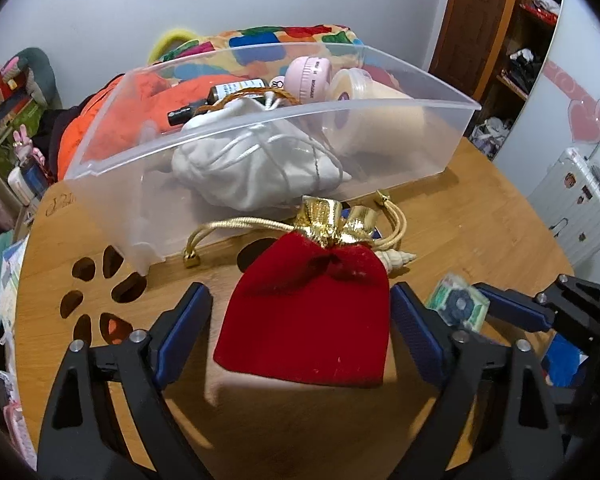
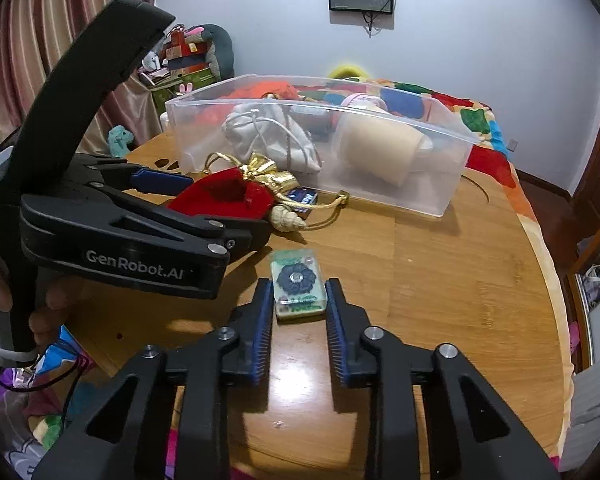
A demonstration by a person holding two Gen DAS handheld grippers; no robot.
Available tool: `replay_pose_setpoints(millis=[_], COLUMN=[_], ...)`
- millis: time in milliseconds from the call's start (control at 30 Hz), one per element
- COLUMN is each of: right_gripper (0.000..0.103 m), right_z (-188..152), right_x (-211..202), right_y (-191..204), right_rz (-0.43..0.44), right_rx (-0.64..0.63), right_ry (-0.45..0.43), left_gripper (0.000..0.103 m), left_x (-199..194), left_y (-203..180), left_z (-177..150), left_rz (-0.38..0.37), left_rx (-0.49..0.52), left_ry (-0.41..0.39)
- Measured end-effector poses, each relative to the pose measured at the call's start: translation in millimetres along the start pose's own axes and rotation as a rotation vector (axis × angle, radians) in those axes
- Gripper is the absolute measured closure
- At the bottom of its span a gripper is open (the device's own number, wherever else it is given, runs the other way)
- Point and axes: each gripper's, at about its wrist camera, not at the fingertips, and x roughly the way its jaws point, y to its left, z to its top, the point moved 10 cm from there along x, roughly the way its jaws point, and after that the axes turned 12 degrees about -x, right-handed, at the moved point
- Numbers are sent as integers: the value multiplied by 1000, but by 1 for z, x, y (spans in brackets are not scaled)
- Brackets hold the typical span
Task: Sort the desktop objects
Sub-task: 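Grasp the red velvet bag with the left tool while the right tool grasps the green card, then lift the red bag with the left tool while the right tool carries the green card over the box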
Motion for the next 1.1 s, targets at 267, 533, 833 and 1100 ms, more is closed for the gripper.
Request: replay_pose_setpoints(millis=[267,533,833,1100], right_gripper=[81,81,81,81], right_z=[-2,4,15,32], right_x=[-3,-13,-23,-32], right_y=[-16,-25,-35,-41], right_rz=[14,17,25,10], right_rx=[59,91,126,112], right_ry=[-9,-43,-78,-104], left_gripper=[37,65,76,76], left_x=[2,-11,-36,-65], left_y=[-5,4,17,24], left_z=[3,2,7,16], left_rz=[14,-17,-40,-52], left_rx=[26,-9,-87,-96], left_ry=[-20,-65,-133,-197])
